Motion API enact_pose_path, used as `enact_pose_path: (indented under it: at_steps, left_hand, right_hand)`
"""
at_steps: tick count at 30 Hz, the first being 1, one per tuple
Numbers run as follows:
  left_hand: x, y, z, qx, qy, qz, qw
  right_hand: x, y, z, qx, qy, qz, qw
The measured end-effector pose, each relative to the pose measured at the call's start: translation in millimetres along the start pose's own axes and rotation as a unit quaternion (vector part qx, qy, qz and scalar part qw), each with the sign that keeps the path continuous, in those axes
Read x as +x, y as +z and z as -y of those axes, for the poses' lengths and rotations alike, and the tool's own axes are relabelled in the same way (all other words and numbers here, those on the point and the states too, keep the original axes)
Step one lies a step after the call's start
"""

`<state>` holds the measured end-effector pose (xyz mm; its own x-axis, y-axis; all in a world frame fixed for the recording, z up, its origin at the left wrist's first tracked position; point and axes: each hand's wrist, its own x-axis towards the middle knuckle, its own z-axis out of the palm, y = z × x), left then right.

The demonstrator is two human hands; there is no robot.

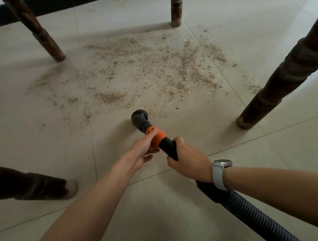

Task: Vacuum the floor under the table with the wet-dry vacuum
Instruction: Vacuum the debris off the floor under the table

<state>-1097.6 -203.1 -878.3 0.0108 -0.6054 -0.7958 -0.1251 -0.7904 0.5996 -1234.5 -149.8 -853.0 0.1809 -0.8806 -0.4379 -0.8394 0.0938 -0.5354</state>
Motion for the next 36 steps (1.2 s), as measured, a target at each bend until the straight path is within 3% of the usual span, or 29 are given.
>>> enact_pose_path:
  at_steps: [7, 12, 15, 20, 26, 29, 32, 34, 36]
  left_hand:
    - [6.5, -17.5, -5.3, 0.021, 0.021, -0.006, 1.000]
    - [8.7, -19.6, -6.1, -0.031, 0.020, -0.019, 0.999]
    - [8.4, -17.3, -1.4, -0.113, -0.032, -0.029, 0.993]
    - [2.0, -2.2, 4.5, -0.210, -0.091, 0.031, 0.973]
    - [0.0, 11.0, -2.4, -0.172, -0.080, 0.016, 0.982]
    - [2.2, 15.8, 0.3, -0.119, -0.059, 0.005, 0.991]
    - [7.1, 15.2, 8.8, 0.050, 0.019, -0.015, 0.998]
    - [12.6, 11.2, 18.6, 0.197, 0.080, -0.030, 0.977]
    - [19.9, 2.9, 31.4, 0.340, 0.092, -0.058, 0.934]
  right_hand:
    - [23.4, -0.6, 2.0, -0.148, -0.053, -0.069, 0.985]
    - [16.0, -3.1, -1.3, -0.125, -0.087, -0.025, 0.988]
    - [-4.1, 3.3, -9.0, -0.102, -0.101, 0.005, 0.990]
    - [-9.3, 4.4, -14.7, -0.098, -0.080, -0.021, 0.992]
    - [10.5, 10.3, -6.9, -0.158, -0.022, -0.063, 0.985]
    - [12.4, 7.8, -13.4, -0.152, -0.020, -0.055, 0.987]
    - [9.8, -1.7, -23.6, -0.128, -0.005, -0.044, 0.991]
    - [8.4, -11.3, -32.8, -0.118, 0.021, -0.049, 0.992]
    - [6.5, -18.8, -44.9, -0.099, 0.047, -0.053, 0.992]
